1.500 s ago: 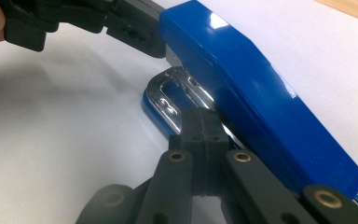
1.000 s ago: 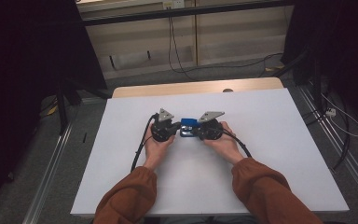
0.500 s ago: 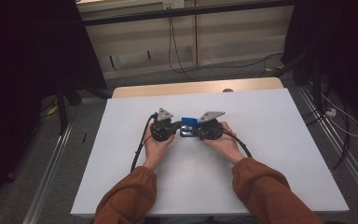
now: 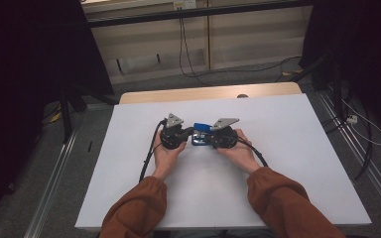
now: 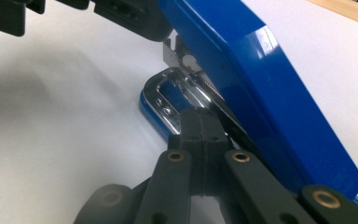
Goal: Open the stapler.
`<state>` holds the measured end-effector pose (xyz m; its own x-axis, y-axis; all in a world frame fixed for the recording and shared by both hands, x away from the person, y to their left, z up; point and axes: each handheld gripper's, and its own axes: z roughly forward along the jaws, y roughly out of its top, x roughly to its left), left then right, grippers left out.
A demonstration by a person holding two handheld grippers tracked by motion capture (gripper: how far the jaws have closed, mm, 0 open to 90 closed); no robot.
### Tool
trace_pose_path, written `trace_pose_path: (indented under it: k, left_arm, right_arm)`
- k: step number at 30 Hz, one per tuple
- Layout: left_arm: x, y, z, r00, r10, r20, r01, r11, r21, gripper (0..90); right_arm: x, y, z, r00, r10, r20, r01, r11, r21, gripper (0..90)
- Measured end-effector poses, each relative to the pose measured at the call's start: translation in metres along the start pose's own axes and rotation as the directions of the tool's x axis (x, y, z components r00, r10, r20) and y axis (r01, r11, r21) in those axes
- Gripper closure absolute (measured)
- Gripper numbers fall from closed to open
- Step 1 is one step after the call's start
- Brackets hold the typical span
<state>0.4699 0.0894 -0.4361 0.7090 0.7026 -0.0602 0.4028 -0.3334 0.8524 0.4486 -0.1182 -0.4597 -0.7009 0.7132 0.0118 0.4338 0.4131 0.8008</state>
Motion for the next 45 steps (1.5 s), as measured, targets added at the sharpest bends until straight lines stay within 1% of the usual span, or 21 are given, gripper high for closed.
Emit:
trace_pose_path:
  k: [6,8,14,18,21,30,32,36,40,43,45]
  left_arm:
    - [0.000,0.002,-0.001,1.0000,-0.002,0.005,0.003,1.0000,-0.007,90.0]
    - [-0.001,0.003,0.000,0.9999,-0.009,0.006,0.009,0.9998,-0.017,90.0]
    - [-0.001,0.006,-0.001,0.9999,-0.004,0.015,0.004,0.9998,-0.022,90.0]
    - [-0.001,0.008,-0.001,0.9999,-0.003,0.013,0.003,0.9996,-0.028,90.0]
    - [-0.001,0.009,-0.001,0.9998,-0.012,0.017,0.013,0.9994,-0.034,90.0]
    - [-0.004,0.013,-0.002,0.9996,-0.018,0.022,0.019,0.9984,-0.054,90.0]
    - [-0.004,0.014,-0.002,0.9996,-0.012,0.024,0.013,0.9986,-0.051,90.0]
    - [-0.004,0.015,-0.002,0.9995,-0.010,0.031,0.012,0.9981,-0.060,90.0]
    - [-0.003,0.014,-0.002,0.9996,-0.008,0.028,0.009,0.9985,-0.055,90.0]
    - [-0.004,0.014,-0.002,0.9996,-0.007,0.027,0.009,0.9983,-0.057,90.0]
    - [-0.004,0.015,-0.002,0.9996,-0.008,0.026,0.009,0.9982,-0.060,90.0]
  right_arm:
    - [0.000,0.000,0.000,1.0000,0.002,0.002,-0.002,1.000,-0.001,90.0]
    - [0.000,0.000,0.000,1.0000,0.002,0.002,-0.002,1.000,-0.002,90.0]
    - [0.001,0.000,0.000,1.0000,-0.007,0.004,0.007,1.000,0.001,90.0]
    - [0.001,0.000,0.000,1.0000,-0.006,0.004,0.006,1.000,0.000,90.0]
    - [0.002,-0.001,0.001,0.9997,-0.023,0.008,0.023,1.000,-0.008,90.0]
    - [0.003,0.000,0.001,0.9995,-0.030,0.011,0.030,1.000,-0.006,90.0]
    - [0.003,0.000,0.001,0.9995,-0.031,0.012,0.031,1.000,-0.006,90.0]
    - [0.003,0.000,0.001,0.9995,-0.029,0.015,0.029,1.000,-0.006,90.0]
    - [0.004,0.000,0.000,0.9996,-0.026,0.014,0.026,1.000,-0.006,90.0]
    - [0.004,0.001,0.000,0.9996,-0.027,0.011,0.027,1.000,-0.015,90.0]
    - [0.007,0.004,-0.003,0.9993,-0.032,0.019,0.033,0.998,-0.044,90.0]
